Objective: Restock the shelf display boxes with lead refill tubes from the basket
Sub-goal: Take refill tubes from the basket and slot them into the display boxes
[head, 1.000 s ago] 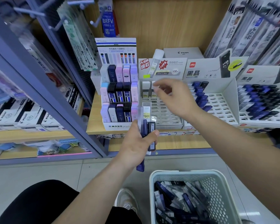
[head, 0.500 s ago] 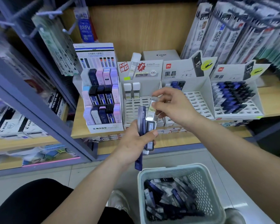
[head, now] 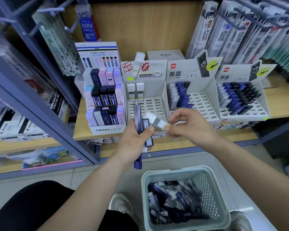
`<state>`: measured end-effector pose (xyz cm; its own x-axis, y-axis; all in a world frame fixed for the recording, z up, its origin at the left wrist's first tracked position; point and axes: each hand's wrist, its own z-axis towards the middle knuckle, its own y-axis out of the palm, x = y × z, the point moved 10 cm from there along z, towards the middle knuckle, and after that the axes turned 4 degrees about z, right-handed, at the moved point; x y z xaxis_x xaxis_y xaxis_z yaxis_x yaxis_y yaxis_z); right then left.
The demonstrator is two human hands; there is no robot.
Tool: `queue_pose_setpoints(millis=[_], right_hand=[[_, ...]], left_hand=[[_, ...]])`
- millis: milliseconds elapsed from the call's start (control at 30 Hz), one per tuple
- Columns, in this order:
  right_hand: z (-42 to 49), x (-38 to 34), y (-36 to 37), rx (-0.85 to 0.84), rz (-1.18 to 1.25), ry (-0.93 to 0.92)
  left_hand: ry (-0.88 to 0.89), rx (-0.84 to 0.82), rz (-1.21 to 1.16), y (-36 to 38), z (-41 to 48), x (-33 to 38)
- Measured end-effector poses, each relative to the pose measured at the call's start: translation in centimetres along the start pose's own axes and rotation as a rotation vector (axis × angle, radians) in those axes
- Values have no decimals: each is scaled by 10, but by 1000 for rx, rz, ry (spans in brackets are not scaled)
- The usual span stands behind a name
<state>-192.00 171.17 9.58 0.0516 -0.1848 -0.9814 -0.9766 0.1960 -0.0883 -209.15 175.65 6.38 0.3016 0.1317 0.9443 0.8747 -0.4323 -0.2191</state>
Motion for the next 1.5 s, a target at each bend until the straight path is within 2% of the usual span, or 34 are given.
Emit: queue_pose_setpoints(millis=[100,233,300,433,667,833,1200,1367,1500], right_hand=[[-5,10,29,-179,-56,62],[-3,2,36,-215,-147,-22],[4,-6,31,-168,-147,-57],[29,-34,12,48,-133,-157],[87,-76,0,246,-416,-345],[109,-77,3,263,-610,-411],[114,-73,10,184,-720,-434],[111,-81,10,285,-759,-604],[112,-78,20,283,-839,-651]], left_hand=[[8,-1,25,1,1,-2],[22,19,0,-6,1,1],[18,20,30,-11,1,0],[8,2,54,-17,-1,-6],[-14,0,58,-26,1,-17],[-22,2,46,-27,3,-20],[-50,19,-3,-26,2,-20],[-63,13,-27,-24,1,-20],[-60,9,-43,-24,0,-19]])
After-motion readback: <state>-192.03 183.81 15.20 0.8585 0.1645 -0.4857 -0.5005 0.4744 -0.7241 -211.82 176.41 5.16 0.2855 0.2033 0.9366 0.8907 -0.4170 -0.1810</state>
